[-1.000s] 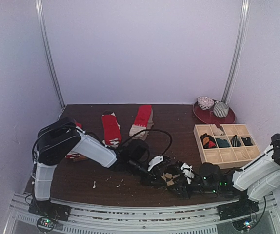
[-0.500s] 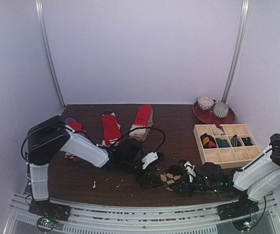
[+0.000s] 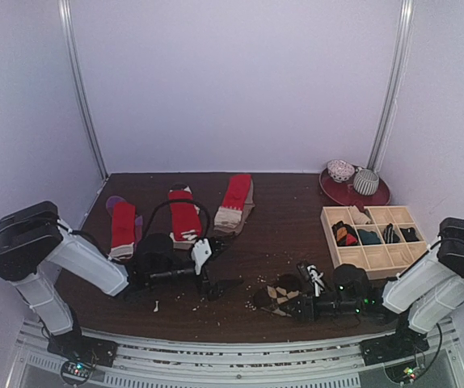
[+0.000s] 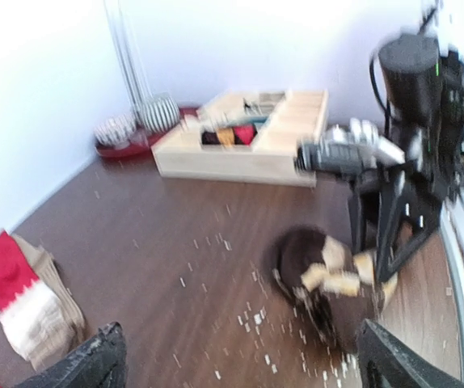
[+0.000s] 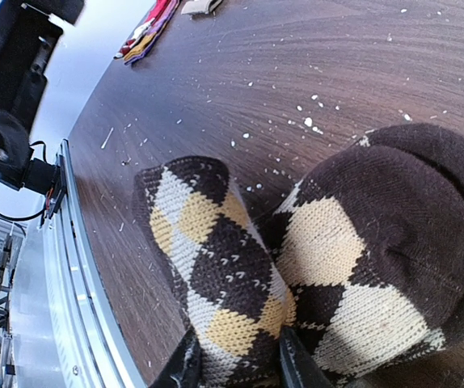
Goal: Roll the socks
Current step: Roll a pair of socks at the center of the board.
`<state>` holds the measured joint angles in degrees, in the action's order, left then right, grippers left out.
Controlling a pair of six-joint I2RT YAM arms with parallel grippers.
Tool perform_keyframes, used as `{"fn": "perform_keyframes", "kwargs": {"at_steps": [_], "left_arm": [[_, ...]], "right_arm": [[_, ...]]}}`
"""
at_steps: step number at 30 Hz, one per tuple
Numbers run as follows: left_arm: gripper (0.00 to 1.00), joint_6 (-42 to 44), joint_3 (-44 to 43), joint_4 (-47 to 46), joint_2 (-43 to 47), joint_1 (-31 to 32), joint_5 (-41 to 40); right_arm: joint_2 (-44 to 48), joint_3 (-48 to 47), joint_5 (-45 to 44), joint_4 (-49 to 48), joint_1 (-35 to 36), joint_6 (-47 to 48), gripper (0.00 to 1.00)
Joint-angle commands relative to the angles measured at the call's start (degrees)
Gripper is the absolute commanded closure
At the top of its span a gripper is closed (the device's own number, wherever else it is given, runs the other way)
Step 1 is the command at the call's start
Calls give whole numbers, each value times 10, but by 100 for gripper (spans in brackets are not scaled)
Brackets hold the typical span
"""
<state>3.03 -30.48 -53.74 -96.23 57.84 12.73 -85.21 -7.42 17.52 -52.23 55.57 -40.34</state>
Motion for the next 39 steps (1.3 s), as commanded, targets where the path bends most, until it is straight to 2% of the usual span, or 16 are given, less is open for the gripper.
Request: {"fn": "perform_keyframes", "kwargs": {"at_steps": [1, 2, 5, 6, 9, 14, 19, 24, 28, 32, 39], "left_arm": [[2, -36, 18, -157, 9, -12, 45], [5, -30, 15, -160, 11, -18, 100], [34, 9, -19, -75, 3, -16, 191], [39, 28, -29, -42, -7, -10, 199], [36, 103, -50, 39, -41, 18, 192], [33, 151, -81, 82, -78, 30, 186], [32, 238, -163, 205, -124, 45, 159], [31, 242, -197, 201, -157, 50, 160], [35, 262, -238, 289, -183, 52, 149], [36, 267, -224, 292, -181, 55, 143], [36, 277, -263, 344, -220, 68, 134]], "right_arm": [[-12, 6, 13, 146, 0, 0, 72], [-9, 3, 13, 153, -3, 3, 72], [-4, -2, 21, 168, -11, 11, 72], [-4, -2, 25, 173, -14, 14, 71], [-5, -4, 32, 182, -21, 24, 72], [-7, -5, 39, 189, -26, 29, 72], [-9, -10, 44, 196, -28, 36, 72], [-16, -17, 51, 200, -33, 42, 72], [-16, -15, 54, 201, -35, 42, 72], [-12, -13, 54, 200, -38, 42, 72], [-11, -12, 63, 199, -39, 35, 72]]}}
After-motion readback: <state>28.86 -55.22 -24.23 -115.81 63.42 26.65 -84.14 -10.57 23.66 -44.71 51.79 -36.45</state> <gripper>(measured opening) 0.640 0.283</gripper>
